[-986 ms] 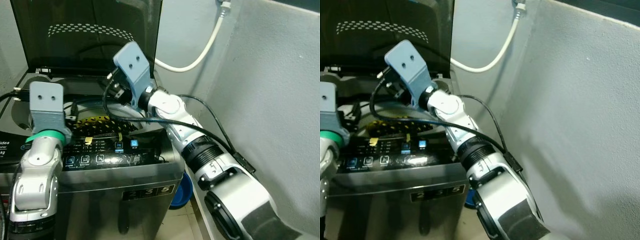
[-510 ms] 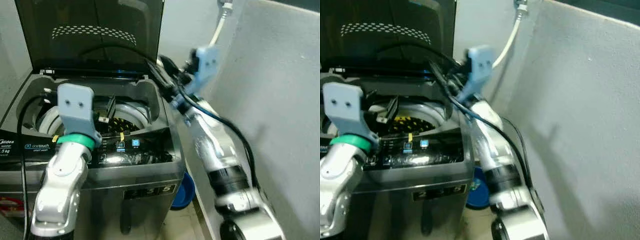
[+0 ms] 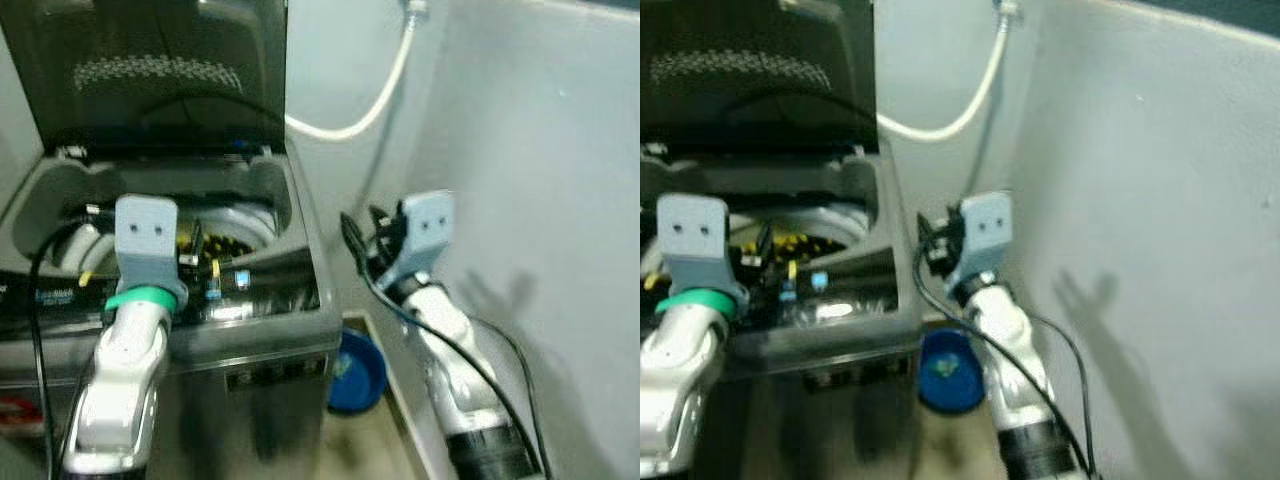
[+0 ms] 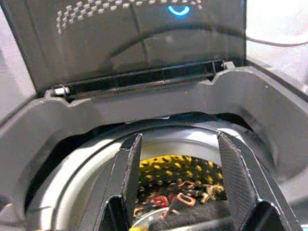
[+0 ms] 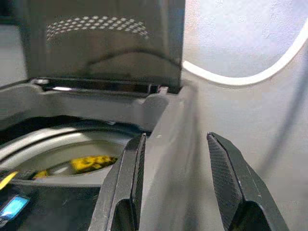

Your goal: Clothes washing

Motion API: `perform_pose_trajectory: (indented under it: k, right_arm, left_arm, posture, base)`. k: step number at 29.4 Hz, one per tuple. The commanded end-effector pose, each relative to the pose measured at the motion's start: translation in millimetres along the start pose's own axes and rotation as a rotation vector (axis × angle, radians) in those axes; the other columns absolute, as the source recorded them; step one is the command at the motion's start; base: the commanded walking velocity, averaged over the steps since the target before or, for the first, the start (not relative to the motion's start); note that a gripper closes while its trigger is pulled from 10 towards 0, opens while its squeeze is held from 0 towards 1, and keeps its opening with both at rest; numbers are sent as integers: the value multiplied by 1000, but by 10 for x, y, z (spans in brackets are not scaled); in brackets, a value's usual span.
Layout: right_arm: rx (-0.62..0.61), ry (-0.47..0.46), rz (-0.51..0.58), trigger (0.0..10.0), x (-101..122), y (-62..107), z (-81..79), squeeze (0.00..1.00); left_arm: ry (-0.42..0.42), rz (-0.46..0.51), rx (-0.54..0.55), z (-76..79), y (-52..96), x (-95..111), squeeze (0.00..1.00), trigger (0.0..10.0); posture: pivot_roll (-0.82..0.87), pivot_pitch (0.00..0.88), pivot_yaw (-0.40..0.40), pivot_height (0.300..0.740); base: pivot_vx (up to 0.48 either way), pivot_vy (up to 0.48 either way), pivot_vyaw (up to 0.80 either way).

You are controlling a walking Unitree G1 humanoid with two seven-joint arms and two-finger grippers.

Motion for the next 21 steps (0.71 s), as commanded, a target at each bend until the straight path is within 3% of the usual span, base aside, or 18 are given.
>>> perform_pose_trajectory:
  k: [1, 4, 5, 8, 13, 17, 21]
  right_arm:
    - [-14, -23, -9, 10000, 8, -2, 32, 0]
    - [-19, -32, -8, 10000, 7, 5, 65, 0]
    - [-68, -24, -20, 10000, -20, 48, 135, 0]
    - [-97, -21, -22, 10000, -11, 83, 163, 0]
    - [-67, -32, 0, 10000, 69, 107, 69, 0]
    - [45, -49, 31, 10000, 163, 108, -134, 0]
    - [20, -32, 1, 10000, 107, 28, -75, 0]
  left_arm:
    - [-15, 3, -24, 69, -14, 10, 0, 10000]
    - [-42, 8, -48, 145, -25, 12, 0, 10000]
    - [-88, 8, -100, 279, -38, 3, 0, 10000]
    - [-100, 14, -121, 338, -52, 8, 0, 10000]
    - [-71, 9, -121, 345, -61, -20, 0, 10000]
    - [-48, -24, -81, 269, -4, -77, 0, 10000]
    - [-13, -125, -32, 189, 47, -265, 0, 10000]
  posture:
    - [-19, 50, -46, 740]
    - [-6, 53, -31, 740]
    - [-15, 53, -10, 740]
    - [-22, 55, 7, 740]
    - [-30, 61, -2, 740]
    - [-32, 56, -17, 740]
    - [-23, 54, -43, 740]
  base:
    - [0, 0, 0]
    - [0, 0, 0]
    - [0, 0, 0]
    - [0, 0, 0]
    - [0, 0, 0]
    - [0, 0, 0]
    - [0, 0, 0]
Point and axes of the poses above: a point about 5 cm out from each wrist's last joint towards the gripper, its own y axis pointing back from the gripper into the wrist, its own x axis along the axis of the wrist's last joint, z = x × y, the point moved 5 cm from there along -y, pointing out of the wrist towards the gripper, and after that the axes turned 4 degrees about y, right-handed, at the moved point
